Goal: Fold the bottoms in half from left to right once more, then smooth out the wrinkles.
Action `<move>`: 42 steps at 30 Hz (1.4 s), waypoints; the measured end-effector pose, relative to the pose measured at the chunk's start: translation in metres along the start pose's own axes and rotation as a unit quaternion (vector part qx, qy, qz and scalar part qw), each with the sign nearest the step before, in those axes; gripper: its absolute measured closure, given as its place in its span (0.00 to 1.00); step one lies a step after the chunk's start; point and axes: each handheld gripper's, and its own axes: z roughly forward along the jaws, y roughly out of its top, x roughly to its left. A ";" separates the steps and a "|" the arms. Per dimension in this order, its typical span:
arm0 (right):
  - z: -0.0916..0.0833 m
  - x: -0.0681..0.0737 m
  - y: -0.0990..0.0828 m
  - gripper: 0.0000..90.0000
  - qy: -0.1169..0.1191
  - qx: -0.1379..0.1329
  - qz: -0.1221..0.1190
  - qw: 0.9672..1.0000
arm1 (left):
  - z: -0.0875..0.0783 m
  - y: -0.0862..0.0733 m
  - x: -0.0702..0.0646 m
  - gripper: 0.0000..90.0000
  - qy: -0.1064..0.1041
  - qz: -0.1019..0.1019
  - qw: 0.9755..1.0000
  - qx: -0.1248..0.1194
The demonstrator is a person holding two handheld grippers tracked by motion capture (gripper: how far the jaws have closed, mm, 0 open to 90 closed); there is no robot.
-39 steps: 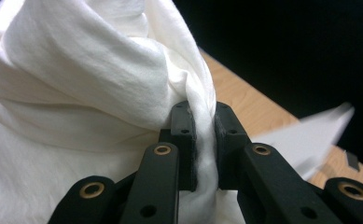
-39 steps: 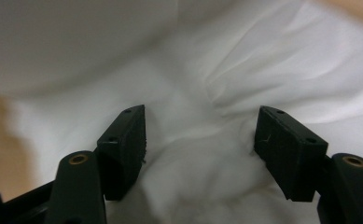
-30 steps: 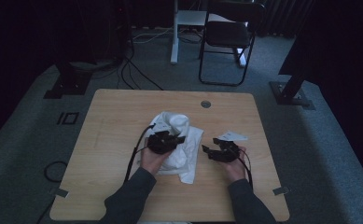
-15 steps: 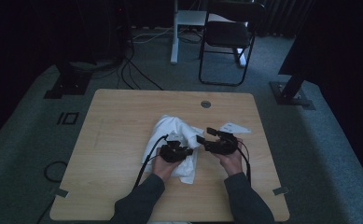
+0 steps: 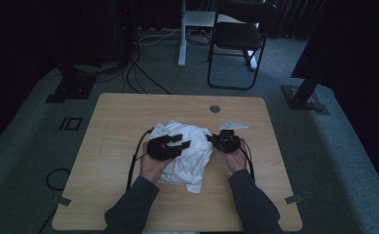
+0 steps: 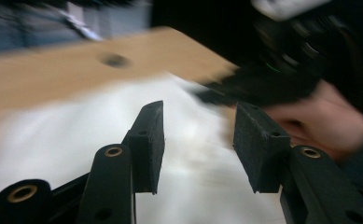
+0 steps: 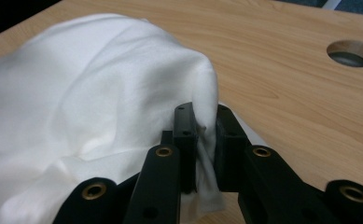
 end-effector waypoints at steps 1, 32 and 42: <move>0.001 -0.001 -0.001 0.90 -0.002 0.001 0.001 1.000 | -0.001 0.000 0.008 0.65 0.032 0.010 0.999 0.011; -0.021 0.022 0.025 0.57 -0.020 -0.007 -0.058 0.998 | 0.046 -0.075 -0.008 0.66 0.111 0.037 0.990 0.083; -0.013 0.012 0.003 0.89 -0.018 0.072 -0.049 0.996 | 0.046 -0.077 -0.013 0.67 0.122 0.042 0.988 0.084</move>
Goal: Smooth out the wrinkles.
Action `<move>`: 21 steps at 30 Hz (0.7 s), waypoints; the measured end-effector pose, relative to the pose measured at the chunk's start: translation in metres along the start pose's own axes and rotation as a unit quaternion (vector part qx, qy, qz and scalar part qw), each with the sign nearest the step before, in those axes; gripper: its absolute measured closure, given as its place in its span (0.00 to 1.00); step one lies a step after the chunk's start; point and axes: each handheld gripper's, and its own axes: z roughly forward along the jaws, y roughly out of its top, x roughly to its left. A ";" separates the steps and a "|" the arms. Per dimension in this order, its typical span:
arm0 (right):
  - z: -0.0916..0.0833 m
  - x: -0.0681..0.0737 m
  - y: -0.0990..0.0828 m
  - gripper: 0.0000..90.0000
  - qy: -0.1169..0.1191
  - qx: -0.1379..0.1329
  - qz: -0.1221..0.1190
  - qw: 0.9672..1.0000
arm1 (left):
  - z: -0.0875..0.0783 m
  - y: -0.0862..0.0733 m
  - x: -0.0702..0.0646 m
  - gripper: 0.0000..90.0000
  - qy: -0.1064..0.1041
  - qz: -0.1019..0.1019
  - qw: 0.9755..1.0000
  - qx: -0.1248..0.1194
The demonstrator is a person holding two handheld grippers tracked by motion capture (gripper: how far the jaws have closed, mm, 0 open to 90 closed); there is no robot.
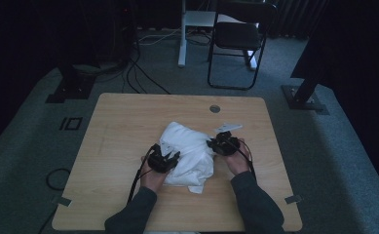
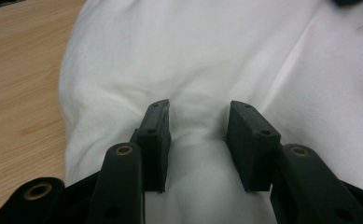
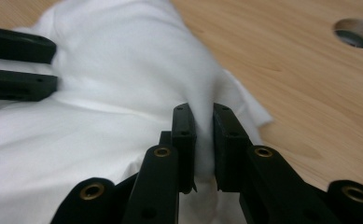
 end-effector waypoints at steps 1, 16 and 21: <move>-0.006 -0.003 -0.003 0.89 0.002 -0.004 0.003 1.000 | 0.000 0.000 -0.001 0.67 -0.002 0.000 1.000 0.000; -0.035 0.009 -0.029 0.53 0.002 -0.039 0.043 0.998 | -0.004 -0.003 -0.015 0.67 0.026 -0.013 1.000 -0.003; -0.009 0.017 -0.045 0.99 -0.001 0.043 0.012 0.999 | -0.005 -0.005 -0.020 0.67 0.040 -0.016 0.999 -0.006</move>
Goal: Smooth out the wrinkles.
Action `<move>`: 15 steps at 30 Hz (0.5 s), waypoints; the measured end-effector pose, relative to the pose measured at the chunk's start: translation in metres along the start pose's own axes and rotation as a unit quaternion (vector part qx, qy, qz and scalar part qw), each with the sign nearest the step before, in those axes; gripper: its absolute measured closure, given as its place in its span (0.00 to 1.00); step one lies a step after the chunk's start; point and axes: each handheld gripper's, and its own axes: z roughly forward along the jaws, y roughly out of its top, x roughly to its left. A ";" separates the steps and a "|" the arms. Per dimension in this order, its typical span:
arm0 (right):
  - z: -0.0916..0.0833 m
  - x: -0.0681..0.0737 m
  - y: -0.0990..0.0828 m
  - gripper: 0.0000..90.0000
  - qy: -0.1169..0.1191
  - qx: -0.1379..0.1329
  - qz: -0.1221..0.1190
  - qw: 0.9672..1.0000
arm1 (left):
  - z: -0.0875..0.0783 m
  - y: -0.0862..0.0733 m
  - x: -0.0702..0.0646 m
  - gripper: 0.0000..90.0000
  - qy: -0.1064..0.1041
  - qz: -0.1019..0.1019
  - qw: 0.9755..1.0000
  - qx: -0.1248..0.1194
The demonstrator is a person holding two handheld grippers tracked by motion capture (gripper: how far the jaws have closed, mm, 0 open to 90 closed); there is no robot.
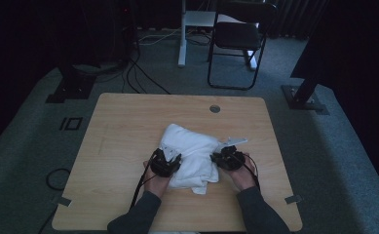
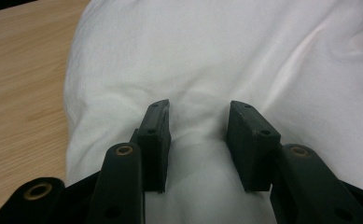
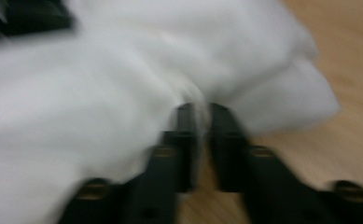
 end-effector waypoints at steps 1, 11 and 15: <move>-0.001 -0.002 -0.002 0.99 -0.012 0.003 0.002 1.000 | 0.000 0.000 0.000 0.67 0.001 0.001 1.000 0.000; -0.037 0.001 -0.007 0.61 0.034 -0.084 0.015 0.996 | 0.003 0.001 -0.005 0.67 0.023 -0.011 1.000 0.000; -0.018 0.014 -0.006 0.60 0.078 -0.058 0.021 0.995 | 0.005 0.002 -0.006 0.67 0.028 -0.018 0.999 0.000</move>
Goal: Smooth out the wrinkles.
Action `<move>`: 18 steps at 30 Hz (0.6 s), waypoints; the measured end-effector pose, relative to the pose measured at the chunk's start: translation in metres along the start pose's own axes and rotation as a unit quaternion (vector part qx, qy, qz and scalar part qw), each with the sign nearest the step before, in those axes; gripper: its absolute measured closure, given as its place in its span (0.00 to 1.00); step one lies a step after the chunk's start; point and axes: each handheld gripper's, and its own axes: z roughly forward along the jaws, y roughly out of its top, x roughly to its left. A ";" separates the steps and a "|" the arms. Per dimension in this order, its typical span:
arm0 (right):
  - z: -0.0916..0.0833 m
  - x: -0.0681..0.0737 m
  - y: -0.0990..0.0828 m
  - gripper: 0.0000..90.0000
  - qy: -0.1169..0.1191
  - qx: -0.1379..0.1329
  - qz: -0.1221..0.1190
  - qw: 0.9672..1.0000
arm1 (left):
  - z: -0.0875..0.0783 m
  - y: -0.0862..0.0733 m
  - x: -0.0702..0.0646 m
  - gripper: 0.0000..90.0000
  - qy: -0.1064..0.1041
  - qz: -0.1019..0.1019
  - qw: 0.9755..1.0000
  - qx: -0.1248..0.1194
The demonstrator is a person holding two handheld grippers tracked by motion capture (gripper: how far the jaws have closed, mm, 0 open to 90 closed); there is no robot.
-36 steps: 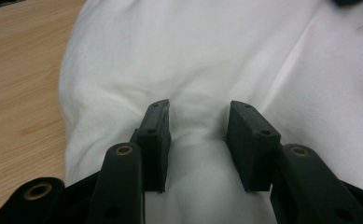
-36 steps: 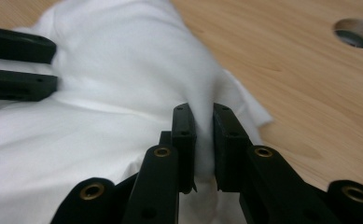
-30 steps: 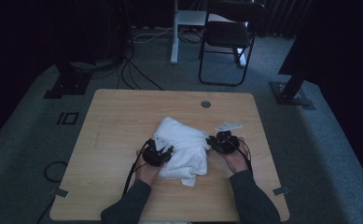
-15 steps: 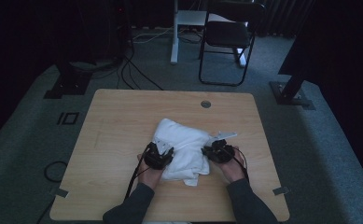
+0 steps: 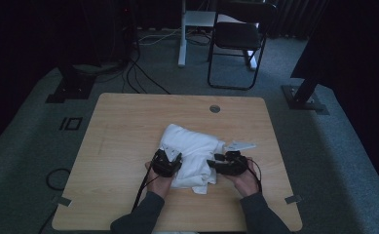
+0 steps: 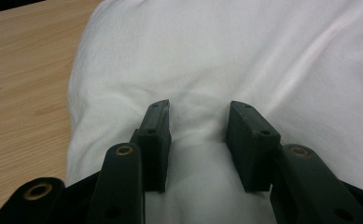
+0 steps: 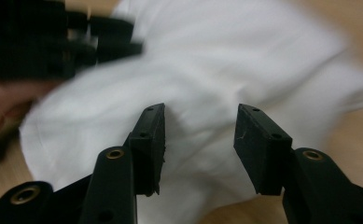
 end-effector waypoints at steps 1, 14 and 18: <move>0.007 0.002 -0.003 0.67 -0.001 0.016 -0.005 1.000 | 0.001 0.000 0.000 0.67 0.001 -0.002 1.000 -0.001; -0.014 -0.014 -0.013 0.77 -0.112 0.038 -0.008 0.993 | 0.024 0.019 0.000 0.67 0.010 -0.019 1.000 0.008; -0.019 -0.007 -0.005 0.59 -0.094 -0.023 -0.007 0.995 | 0.032 0.026 0.006 0.67 0.008 -0.022 1.000 0.015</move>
